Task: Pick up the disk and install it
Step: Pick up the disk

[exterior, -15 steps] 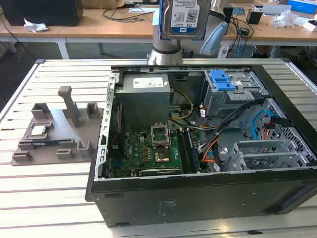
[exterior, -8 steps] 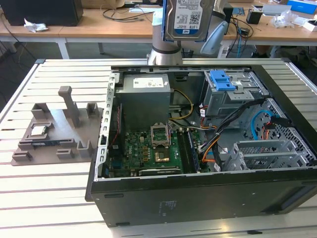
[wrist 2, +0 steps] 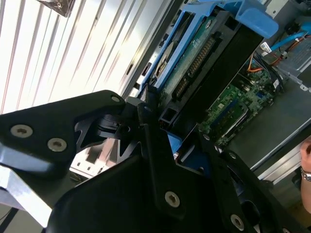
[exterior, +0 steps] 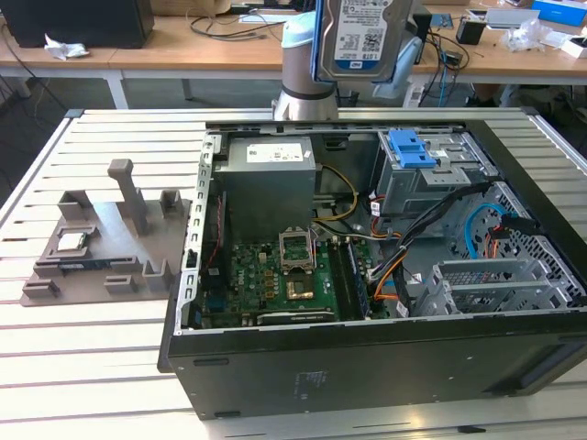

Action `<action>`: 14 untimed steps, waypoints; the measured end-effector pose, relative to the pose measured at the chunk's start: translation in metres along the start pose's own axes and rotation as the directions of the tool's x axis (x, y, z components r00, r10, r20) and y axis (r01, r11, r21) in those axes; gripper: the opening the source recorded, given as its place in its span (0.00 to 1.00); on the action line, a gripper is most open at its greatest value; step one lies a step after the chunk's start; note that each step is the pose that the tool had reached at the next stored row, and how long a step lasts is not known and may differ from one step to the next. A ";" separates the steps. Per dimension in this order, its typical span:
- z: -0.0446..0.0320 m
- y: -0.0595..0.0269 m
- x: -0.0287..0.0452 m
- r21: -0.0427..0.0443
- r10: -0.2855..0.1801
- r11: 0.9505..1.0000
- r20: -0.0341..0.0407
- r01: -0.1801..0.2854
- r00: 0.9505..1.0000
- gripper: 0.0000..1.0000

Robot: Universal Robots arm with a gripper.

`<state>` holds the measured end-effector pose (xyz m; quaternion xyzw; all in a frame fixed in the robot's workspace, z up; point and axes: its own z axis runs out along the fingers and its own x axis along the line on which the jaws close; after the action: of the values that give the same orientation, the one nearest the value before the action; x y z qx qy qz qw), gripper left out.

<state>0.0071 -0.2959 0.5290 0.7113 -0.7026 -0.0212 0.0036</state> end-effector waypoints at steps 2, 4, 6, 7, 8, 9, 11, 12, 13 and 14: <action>0.0014 -0.0029 0.0001 0.000 0.000 1.000 0.000 0.000 1.000 0.37; 0.0026 -0.0057 0.0001 0.000 0.000 1.000 0.000 0.000 1.000 0.37; 0.0042 -0.0094 0.0002 0.000 0.000 1.000 0.000 0.000 1.000 0.37; 0.0046 -0.0103 0.0002 0.000 0.000 1.000 0.000 0.000 1.000 0.37; 0.0051 -0.0114 0.0003 0.000 0.000 1.000 0.000 0.000 1.000 0.37; 0.0056 -0.0125 0.0003 0.000 0.000 1.000 0.000 0.000 1.000 0.37; 0.0068 -0.0151 0.0003 -0.001 0.000 1.000 0.000 0.000 1.000 0.37; 0.0076 -0.0169 0.0004 -0.001 0.000 1.000 0.000 0.000 1.000 0.37; 0.0083 -0.0183 0.0004 -0.001 0.000 1.000 0.000 0.000 1.000 0.37; 0.0087 -0.0192 0.0005 -0.001 0.000 1.000 0.000 0.000 1.000 0.37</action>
<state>0.0260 -0.2959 0.5195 0.7113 -0.7026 -0.0214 0.0038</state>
